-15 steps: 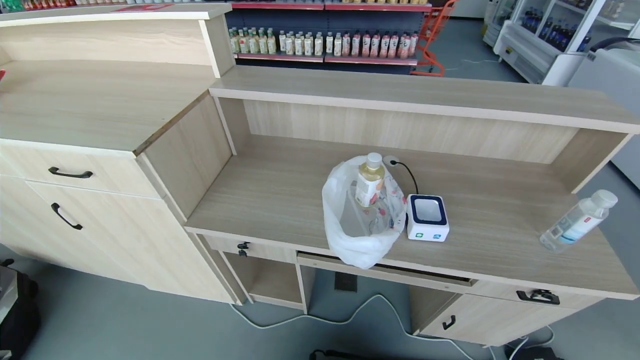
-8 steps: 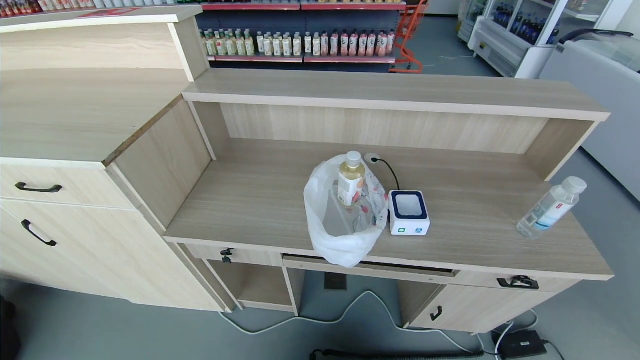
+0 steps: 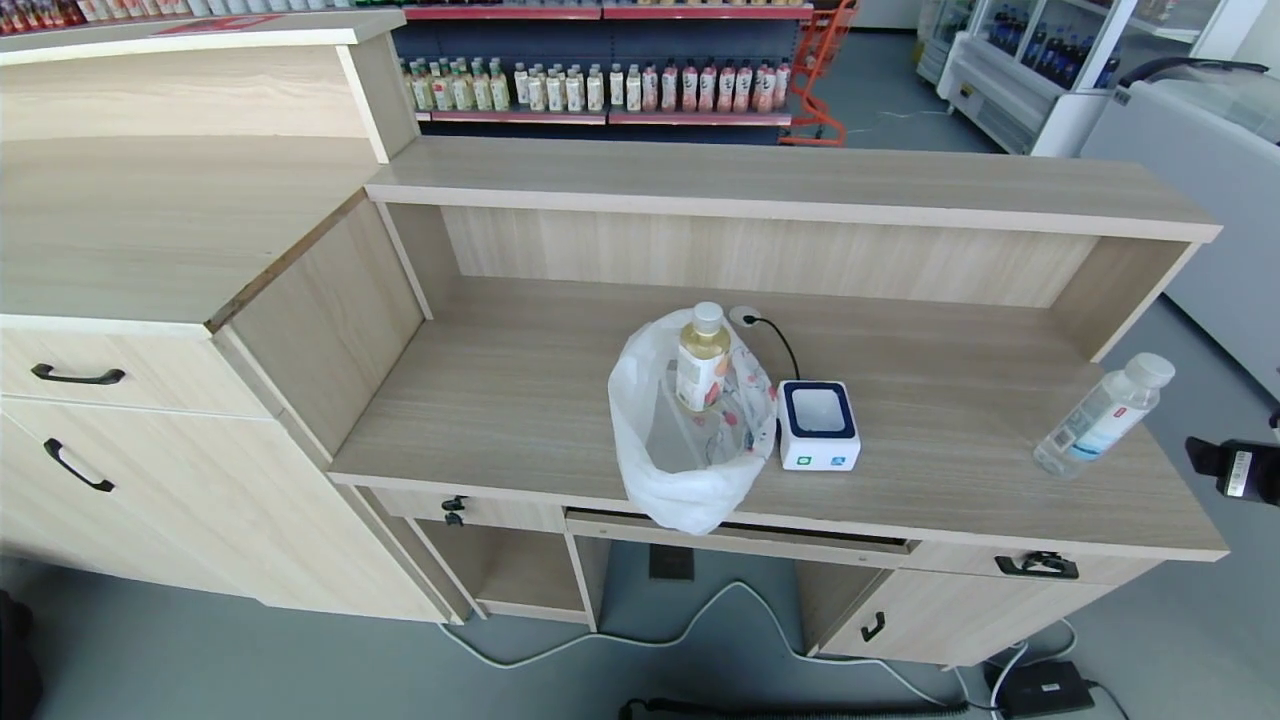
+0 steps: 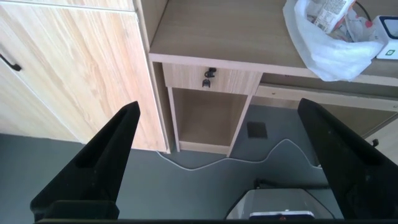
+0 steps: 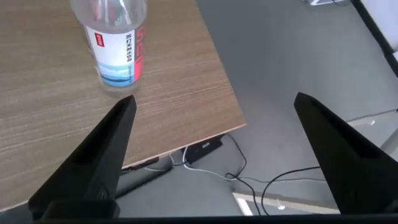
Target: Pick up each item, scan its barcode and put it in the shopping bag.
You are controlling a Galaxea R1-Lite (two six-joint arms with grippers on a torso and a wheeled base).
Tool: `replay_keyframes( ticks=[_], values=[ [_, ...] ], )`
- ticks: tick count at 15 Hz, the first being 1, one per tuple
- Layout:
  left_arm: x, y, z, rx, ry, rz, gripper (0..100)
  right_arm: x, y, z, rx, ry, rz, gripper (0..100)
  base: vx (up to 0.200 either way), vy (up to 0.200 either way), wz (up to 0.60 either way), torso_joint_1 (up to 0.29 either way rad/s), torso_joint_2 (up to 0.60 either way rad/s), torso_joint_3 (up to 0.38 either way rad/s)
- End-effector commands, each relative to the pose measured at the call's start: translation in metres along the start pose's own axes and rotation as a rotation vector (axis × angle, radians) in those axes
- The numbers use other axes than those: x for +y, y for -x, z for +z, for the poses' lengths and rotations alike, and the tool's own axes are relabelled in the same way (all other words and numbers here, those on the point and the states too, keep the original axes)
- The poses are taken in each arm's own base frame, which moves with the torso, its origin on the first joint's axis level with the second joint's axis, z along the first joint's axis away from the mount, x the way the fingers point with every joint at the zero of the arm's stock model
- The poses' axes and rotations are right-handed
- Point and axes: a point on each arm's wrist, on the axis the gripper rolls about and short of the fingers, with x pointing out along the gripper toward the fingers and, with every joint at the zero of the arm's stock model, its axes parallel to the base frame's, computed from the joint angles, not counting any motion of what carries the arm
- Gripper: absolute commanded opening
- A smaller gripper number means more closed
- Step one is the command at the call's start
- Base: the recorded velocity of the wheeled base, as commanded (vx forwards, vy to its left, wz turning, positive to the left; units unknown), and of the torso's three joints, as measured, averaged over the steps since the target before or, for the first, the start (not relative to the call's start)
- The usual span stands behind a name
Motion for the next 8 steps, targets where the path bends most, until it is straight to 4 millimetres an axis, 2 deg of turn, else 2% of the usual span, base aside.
replay_keyframes(
  ticks=[1, 4, 8],
  values=[
    [0.000, 0.000, 0.000, 0.001, 0.001, -0.001, 100, 0.010, -0.019, -0.019, 0.039, 0.038, 0.023, 100, 0.000, 0.000, 0.00, 0.000, 0.00, 0.000],
    [0.000, 0.000, 0.000, 0.000, 0.001, 0.001, 100, 0.013, -0.029, -0.024, -0.007, 0.092, 0.017, 100, 0.000, 0.000, 0.00, 0.000, 0.00, 0.000],
    [0.000, 0.000, 0.000, 0.000, 0.001, 0.001, 100, 0.025, -0.046, -0.028, -0.048, 0.062, 0.050, 100, 0.000, 0.000, 0.00, 0.000, 0.00, 0.000]
  ],
)
